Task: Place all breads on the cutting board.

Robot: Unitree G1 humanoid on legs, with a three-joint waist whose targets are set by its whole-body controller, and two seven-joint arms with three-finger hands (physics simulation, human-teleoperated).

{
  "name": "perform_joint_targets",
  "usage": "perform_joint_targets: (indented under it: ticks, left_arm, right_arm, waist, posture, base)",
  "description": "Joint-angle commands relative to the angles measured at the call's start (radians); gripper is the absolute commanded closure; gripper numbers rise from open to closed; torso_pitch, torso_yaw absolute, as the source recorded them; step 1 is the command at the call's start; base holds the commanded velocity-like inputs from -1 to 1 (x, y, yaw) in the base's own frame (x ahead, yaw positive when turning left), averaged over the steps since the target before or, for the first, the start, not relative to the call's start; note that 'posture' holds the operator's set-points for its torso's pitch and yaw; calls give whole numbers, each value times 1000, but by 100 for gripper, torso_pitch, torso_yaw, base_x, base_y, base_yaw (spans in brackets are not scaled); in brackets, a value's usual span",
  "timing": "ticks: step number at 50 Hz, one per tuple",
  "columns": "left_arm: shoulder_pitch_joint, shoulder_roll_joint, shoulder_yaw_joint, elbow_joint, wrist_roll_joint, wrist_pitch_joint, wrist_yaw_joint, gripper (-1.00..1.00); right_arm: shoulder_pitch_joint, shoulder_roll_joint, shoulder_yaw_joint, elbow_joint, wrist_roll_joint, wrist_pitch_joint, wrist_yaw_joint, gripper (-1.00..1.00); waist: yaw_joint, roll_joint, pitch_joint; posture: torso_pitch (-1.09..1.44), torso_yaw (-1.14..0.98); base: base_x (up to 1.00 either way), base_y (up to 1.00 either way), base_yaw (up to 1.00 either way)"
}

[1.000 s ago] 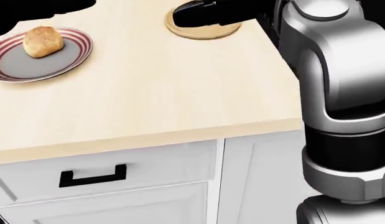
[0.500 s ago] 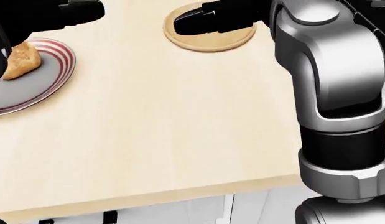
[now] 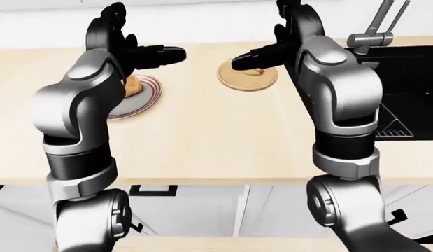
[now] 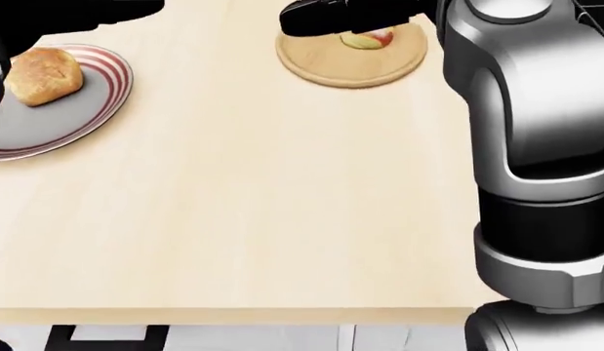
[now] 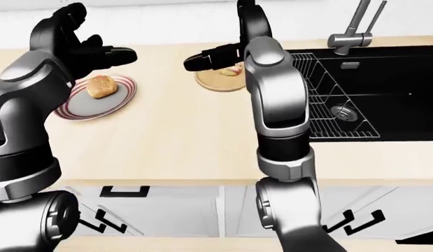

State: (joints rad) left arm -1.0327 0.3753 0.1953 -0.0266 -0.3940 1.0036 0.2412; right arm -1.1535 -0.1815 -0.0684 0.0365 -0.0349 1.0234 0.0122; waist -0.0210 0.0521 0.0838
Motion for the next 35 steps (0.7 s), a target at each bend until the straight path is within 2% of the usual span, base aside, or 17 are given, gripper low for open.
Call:
perform_joint_targets:
  ticks: [1,3,5,11,14,17,18,22,24,27,28,29,30,31,32,34,35]
  left_arm:
    - [-25,15,15,-24,6,-29,1,-100]
    - [-29,14,15,-27,5,-23,3,-100]
    - [-32,14,15,-24,5,-25,3,-100]
    - [-45,23,15,-5,11,-30,-4,-100]
    - [-40,27,15,-2,15,-33,-9,-100]
    - [-38,27,14,-1,17,-35,-11,-100]
    - [-39,27,15,-1,18,-34,-12,-100]
    - [-48,37,15,23,26,-44,-23,-100]
    - [-51,42,17,19,27,-34,-25,-100]
    - [-49,42,19,19,29,-35,-28,-100]
    - [-50,41,20,15,28,-31,-27,-100]
    - [-52,41,20,11,27,-26,-25,-100]
    - [-49,41,21,13,28,-31,-28,-100]
    - [-47,42,21,14,28,-33,-29,-100]
    - [-47,42,21,14,28,-33,-29,-100]
    - [-43,40,23,10,27,-32,-28,-100]
    - [-42,40,22,8,27,-30,-27,-100]
  right_arm:
    - [-38,-2,3,-33,2,-35,4,-100]
    - [-43,-1,2,-33,3,-36,6,-100]
    - [-44,-3,3,-37,2,-33,9,-100]
    - [-72,-10,1,-3,-3,-44,16,-100]
    - [-75,-9,-1,9,-2,-54,15,-100]
    - [-78,-11,-1,19,-5,-53,11,-100]
    - [-79,-9,-6,19,-3,-61,8,-100]
    - [-81,-12,-8,17,5,-61,4,-100]
    - [-84,-15,-7,23,7,-67,4,-100]
    - [-89,-12,-3,33,5,-61,-4,-100]
    - [-90,-9,-5,28,7,-61,-6,-100]
    - [-88,-9,-4,26,7,-64,-7,-100]
    - [-87,-8,-5,24,8,-64,-9,-100]
    - [-85,-7,-5,20,10,-64,-9,-100]
    - [-84,-7,-4,20,10,-65,-9,-100]
    - [-84,-7,-2,22,12,-65,-8,-100]
    - [-85,-7,-1,22,12,-65,-7,-100]
  waist:
    - [2,14,-40]
    - [5,-2,-38]
    - [10,-1,-74]
    - [18,-18,-64]
    - [31,-50,-58]
    - [37,-114,-52]
    - [31,-78,-46]
    - [29,-41,-63]
    - [19,-15,-19]
    - [3,19,0]
    - [-3,19,-51]
    - [-9,28,-62]
    - [-4,-2,-52]
    - [-8,10,-51]
    - [-5,27,-81]
    - [5,27,-45]
    - [9,24,-49]
  posture:
    - [0,0]
    - [0,0]
    - [0,0]
    - [0,0]
    - [0,0]
    - [0,0]
    - [0,0]
    - [0,0]
    - [0,0]
    - [0,0]
    - [0,0]
    - [0,0]
    - [0,0]
    - [0,0]
    - [0,0]
    - [0,0]
    - [0,0]
  base:
    - [0,0,0]
    - [0,0,0]
    - [12,0,0]
    - [29,0,0]
    - [37,0,0]
    - [33,0,0]
    - [0,0,0]
    - [7,0,0]
    - [50,0,0]
    - [36,0,0]
    - [0,0,0]
    - [0,0,0]
    - [0,0,0]
    - [0,0,0]
    - [22,0,0]
    - [39,0,0]
    - [39,0,0]
